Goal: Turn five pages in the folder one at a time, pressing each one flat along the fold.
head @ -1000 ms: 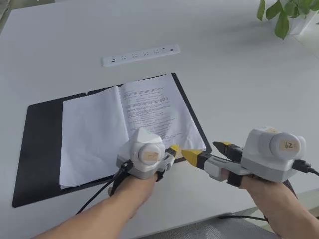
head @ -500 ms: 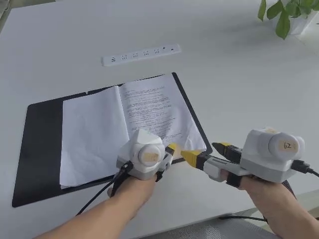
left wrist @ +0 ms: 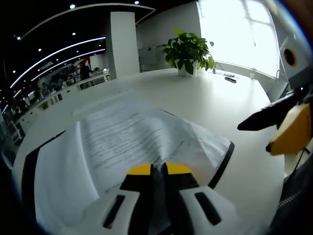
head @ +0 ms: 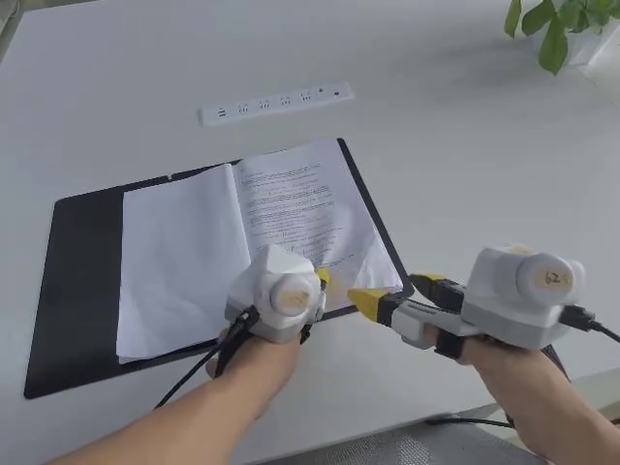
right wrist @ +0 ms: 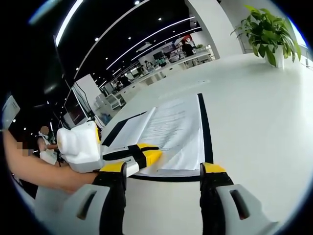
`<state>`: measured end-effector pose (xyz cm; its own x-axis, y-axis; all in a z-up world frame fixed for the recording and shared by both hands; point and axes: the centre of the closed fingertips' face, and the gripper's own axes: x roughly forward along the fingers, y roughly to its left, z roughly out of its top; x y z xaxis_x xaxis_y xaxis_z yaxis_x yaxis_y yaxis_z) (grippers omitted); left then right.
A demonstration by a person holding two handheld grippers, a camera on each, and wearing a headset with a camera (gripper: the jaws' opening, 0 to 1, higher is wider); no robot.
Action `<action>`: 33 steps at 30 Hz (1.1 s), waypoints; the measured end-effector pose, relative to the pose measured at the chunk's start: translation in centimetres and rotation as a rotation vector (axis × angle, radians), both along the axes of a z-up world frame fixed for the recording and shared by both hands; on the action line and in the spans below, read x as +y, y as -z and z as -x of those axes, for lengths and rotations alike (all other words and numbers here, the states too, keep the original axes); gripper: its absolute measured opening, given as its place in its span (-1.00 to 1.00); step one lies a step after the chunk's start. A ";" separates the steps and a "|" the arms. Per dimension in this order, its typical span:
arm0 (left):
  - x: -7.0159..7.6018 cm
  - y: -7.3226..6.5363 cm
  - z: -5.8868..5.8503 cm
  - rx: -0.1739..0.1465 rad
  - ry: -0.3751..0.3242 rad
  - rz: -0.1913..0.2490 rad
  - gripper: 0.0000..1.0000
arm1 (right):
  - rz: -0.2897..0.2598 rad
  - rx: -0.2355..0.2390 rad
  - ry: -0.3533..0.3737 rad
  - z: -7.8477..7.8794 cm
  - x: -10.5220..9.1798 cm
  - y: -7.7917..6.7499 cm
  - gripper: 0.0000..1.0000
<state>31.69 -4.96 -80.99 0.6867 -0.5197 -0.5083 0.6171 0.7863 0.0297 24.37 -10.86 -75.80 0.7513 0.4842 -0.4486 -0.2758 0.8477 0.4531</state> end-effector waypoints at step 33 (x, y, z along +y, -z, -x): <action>-0.1 -0.1 0.2 0.029 -0.013 0.046 -0.97 | -0.006 0.039 -0.012 -2.8 -0.2 2.4 -0.14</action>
<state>31.48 -5.10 -80.90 0.6785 -0.5342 -0.5043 0.6072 0.7942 -0.0243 27.20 -11.06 -78.22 0.7273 0.4954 -0.4750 -0.2675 0.8420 0.4685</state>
